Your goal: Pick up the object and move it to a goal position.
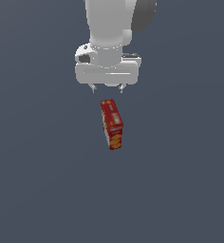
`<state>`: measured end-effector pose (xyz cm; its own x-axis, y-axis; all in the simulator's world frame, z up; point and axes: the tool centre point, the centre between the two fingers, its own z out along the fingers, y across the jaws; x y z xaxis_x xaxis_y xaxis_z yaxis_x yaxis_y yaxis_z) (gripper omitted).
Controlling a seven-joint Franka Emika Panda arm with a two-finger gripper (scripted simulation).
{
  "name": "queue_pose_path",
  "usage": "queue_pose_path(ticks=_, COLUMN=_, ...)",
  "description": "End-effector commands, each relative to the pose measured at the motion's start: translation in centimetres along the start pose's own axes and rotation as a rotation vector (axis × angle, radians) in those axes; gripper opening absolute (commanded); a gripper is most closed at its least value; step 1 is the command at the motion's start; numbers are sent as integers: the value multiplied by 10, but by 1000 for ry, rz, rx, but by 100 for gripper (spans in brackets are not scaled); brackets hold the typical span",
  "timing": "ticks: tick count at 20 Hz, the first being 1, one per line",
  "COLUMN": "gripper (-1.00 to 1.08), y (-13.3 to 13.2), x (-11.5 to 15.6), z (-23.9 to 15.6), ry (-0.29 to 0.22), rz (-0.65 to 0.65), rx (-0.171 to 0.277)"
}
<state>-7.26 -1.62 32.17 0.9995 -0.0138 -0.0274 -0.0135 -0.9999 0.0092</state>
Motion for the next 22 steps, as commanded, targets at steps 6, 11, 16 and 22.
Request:
queue_pose_path(ticks=6, gripper=100, y=15, x=4, z=-6, ry=16, rz=3, rx=-14)
queue_pose_path(ticks=11, gripper=100, y=27, x=7, z=-10, ry=27, rz=6, rx=-25)
queue_pose_path(ticks=16, gripper=100, y=24, x=7, z=-6, ry=26, rz=-8, rx=-22)
queue_pose_path(ticks=22, gripper=100, y=14, x=9, z=15, ry=26, rz=-75, rx=-16)
